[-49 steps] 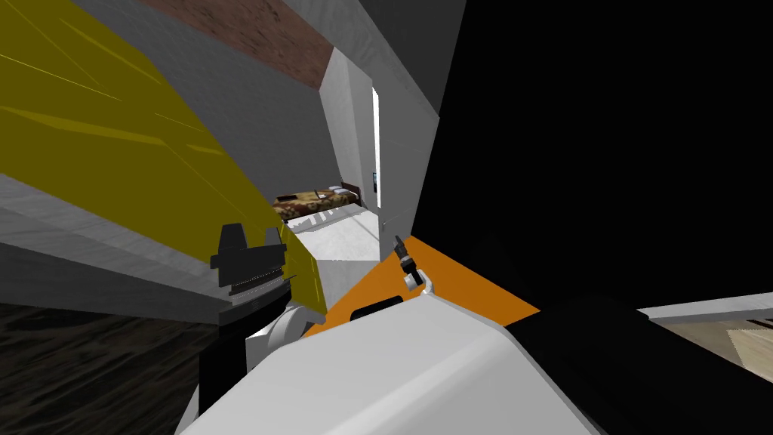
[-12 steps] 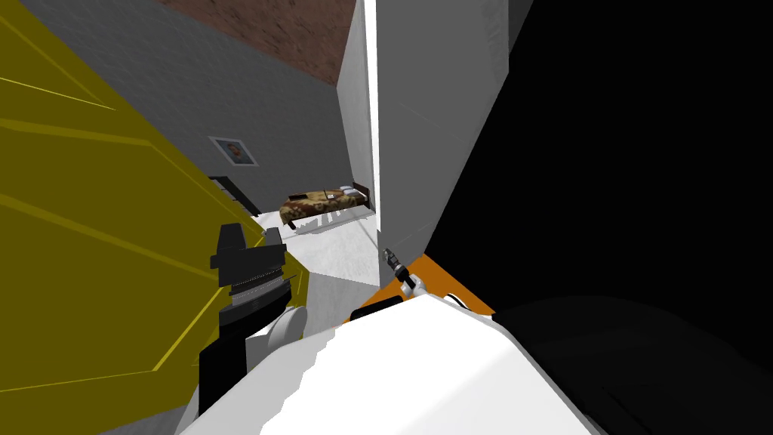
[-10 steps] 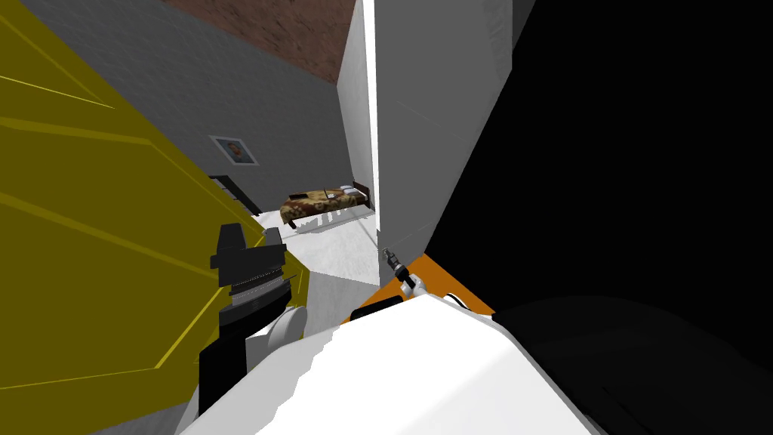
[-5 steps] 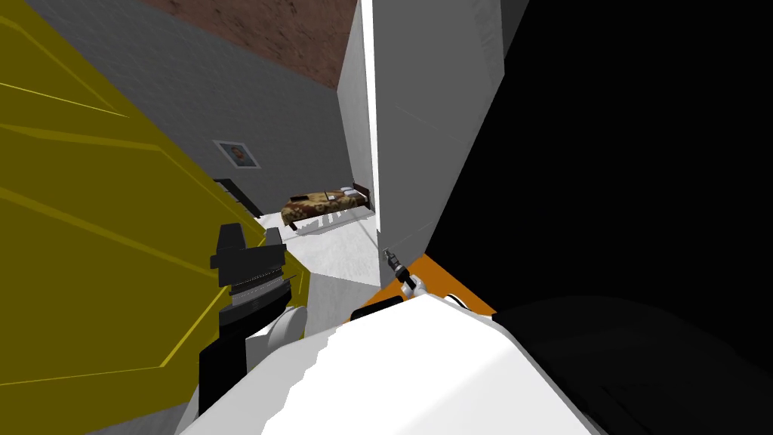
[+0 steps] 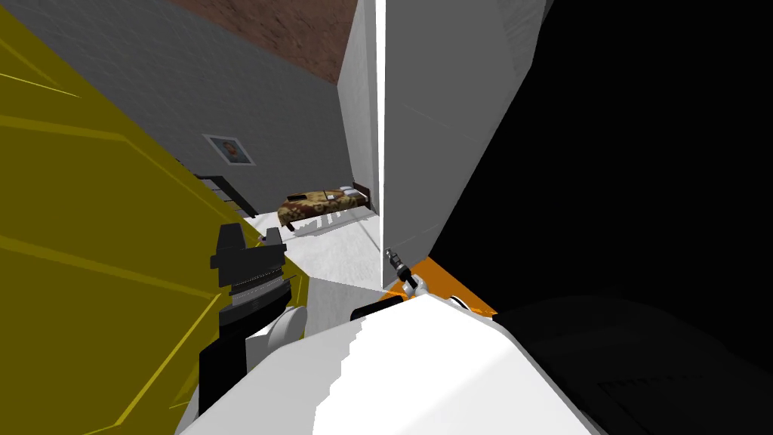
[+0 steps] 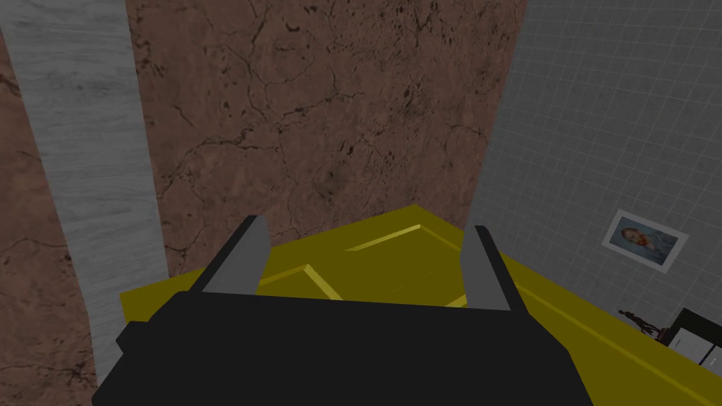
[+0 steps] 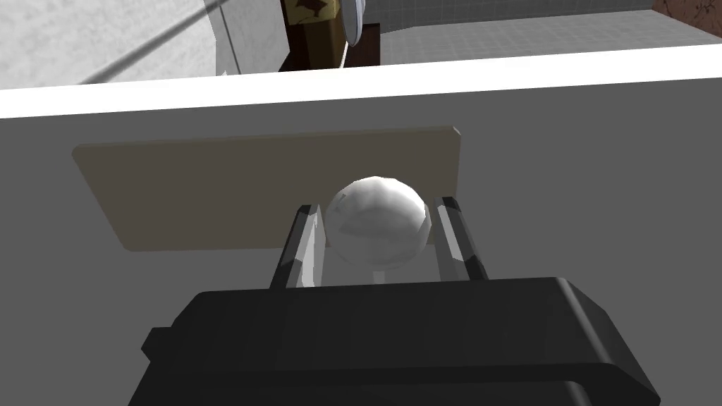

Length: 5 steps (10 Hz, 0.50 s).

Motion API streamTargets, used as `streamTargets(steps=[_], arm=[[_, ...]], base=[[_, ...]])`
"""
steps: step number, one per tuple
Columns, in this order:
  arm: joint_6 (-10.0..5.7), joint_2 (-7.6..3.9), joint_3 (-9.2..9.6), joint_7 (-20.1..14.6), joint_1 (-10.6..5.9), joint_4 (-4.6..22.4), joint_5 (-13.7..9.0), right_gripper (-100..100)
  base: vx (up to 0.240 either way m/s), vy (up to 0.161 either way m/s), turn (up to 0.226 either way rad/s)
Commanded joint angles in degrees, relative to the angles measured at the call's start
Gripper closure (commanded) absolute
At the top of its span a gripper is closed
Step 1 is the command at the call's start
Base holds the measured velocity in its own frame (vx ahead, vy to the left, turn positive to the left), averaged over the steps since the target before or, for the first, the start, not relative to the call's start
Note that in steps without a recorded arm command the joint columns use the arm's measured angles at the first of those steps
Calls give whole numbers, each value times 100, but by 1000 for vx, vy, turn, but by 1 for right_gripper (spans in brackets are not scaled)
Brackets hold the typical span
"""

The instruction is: Push the door open

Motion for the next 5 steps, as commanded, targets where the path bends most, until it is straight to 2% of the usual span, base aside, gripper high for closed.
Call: streamTargets(steps=[1,2,3,5], arm=[[-152,-21,-113,93,-145,246,-59,100],[-136,-51,-227,159,-144,248,-132,100],[-131,-57,-257,177,-144,249,-152,100],[-112,-79,-386,253,-142,252,-235,100]], base=[[57,18,7],[161,61,-32],[195,87,-60],[164,115,-90]])
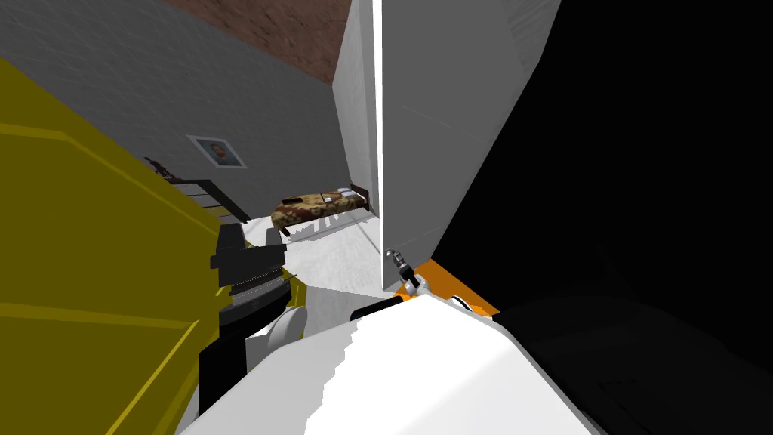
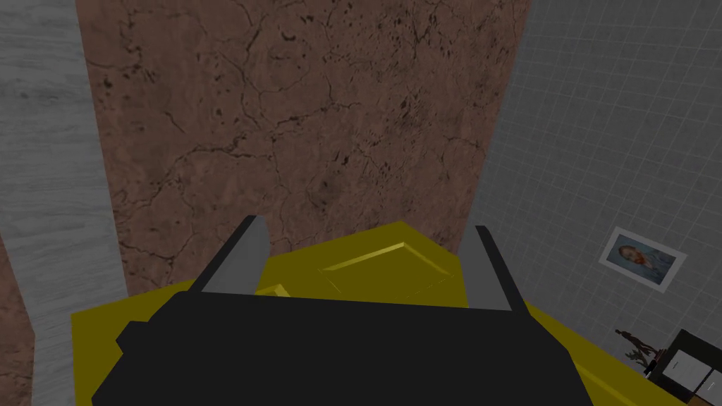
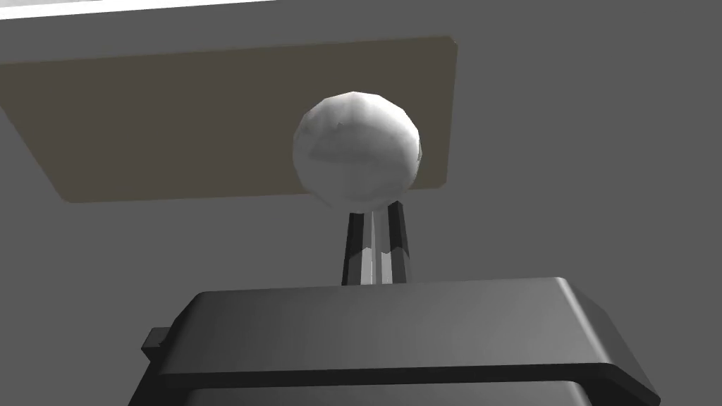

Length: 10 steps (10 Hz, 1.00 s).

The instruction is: Push the door open

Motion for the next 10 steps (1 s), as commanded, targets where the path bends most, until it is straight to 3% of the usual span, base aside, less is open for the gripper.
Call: streamTargets(steps=[1,8,10], arm=[[2,-5,12,-21,7,-15,5,-100],[11,33,68,-114,40,-80,28,-100],[3,25,51,-89,48,-78,20,-100]], base=[[-41,65,-53],[-202,-15,-26],[-4,0,9]])
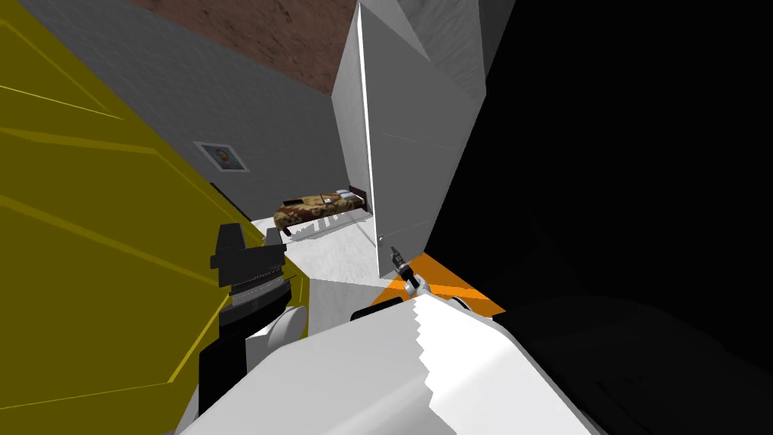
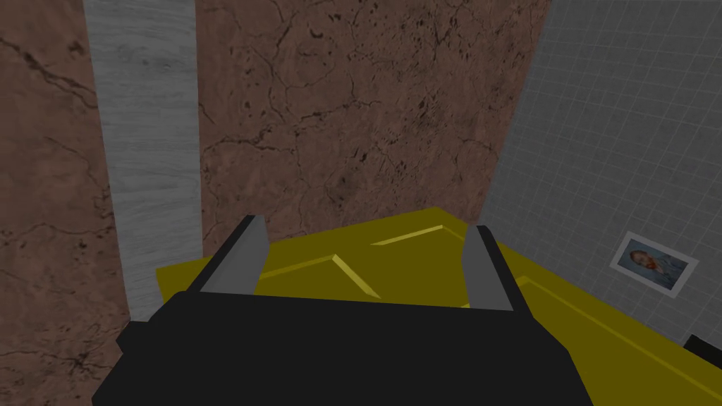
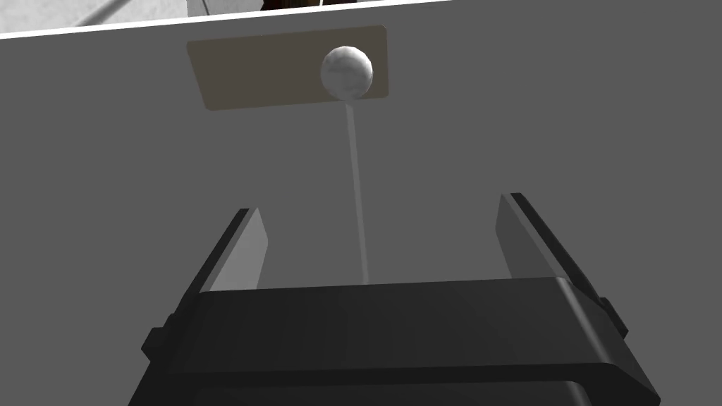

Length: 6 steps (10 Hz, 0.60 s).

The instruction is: Push the door open

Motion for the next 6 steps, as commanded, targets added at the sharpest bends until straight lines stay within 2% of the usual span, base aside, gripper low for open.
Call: streamTargets(steps=[1,6], arm=[[-14,2,-13,20,-3,8,-7,-100],[-80,45,-86,124,6,48,-45,-100]], base=[[168,36,22],[214,68,28]])
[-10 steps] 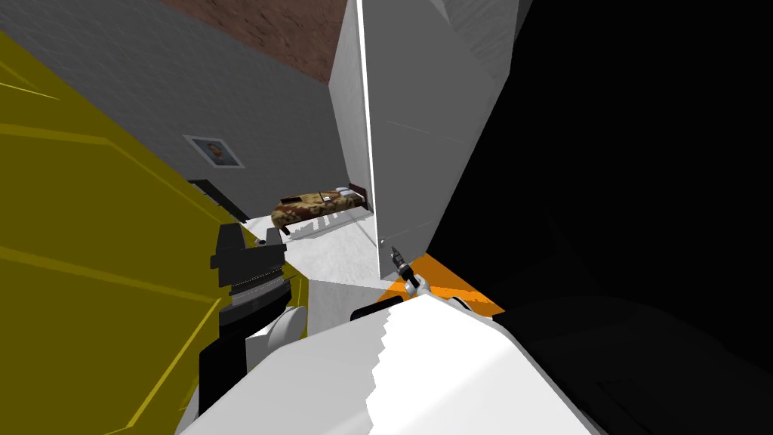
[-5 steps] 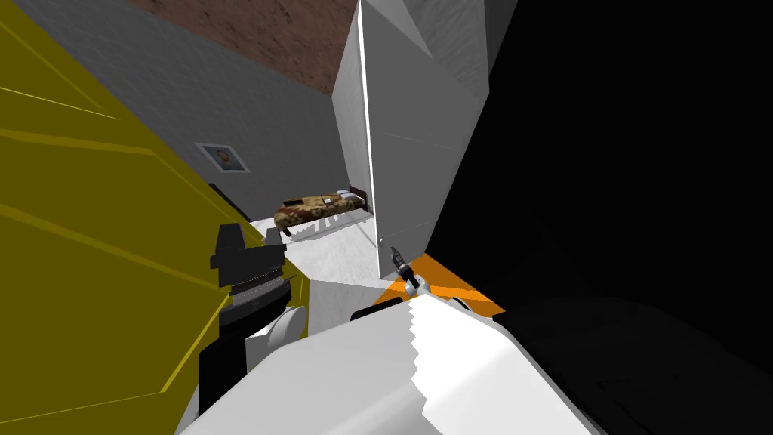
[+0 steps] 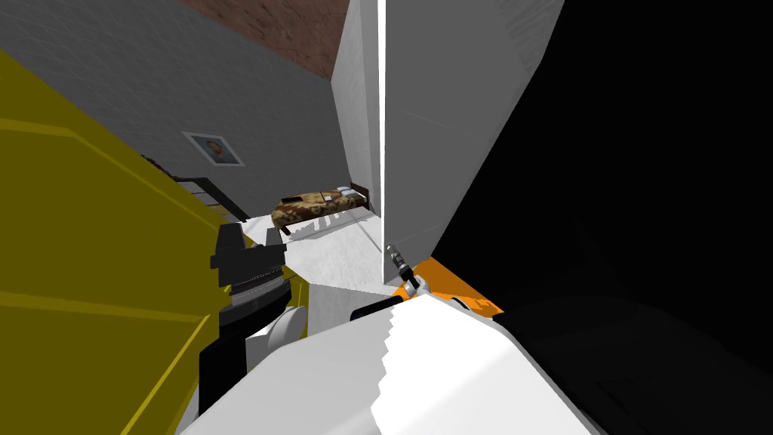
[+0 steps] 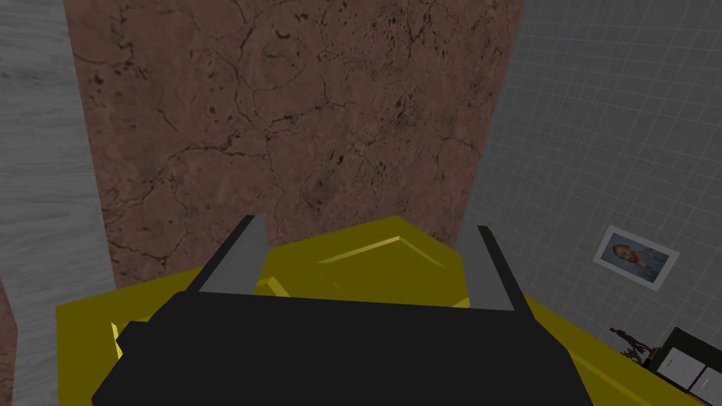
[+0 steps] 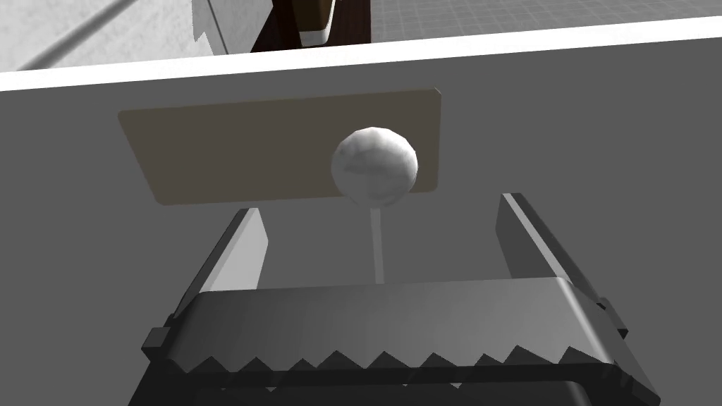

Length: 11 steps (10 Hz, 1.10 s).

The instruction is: Push the door open

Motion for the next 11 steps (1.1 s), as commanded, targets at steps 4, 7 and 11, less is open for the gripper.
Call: streamTargets(steps=[4,7,11], arm=[[-28,32,-29,43,2,22,-15,100],[-28,32,-29,43,2,22,-15,100],[-4,1,-102,87,8,37,-62,100]], base=[[121,32,11],[-24,-5,5],[49,23,-16]])
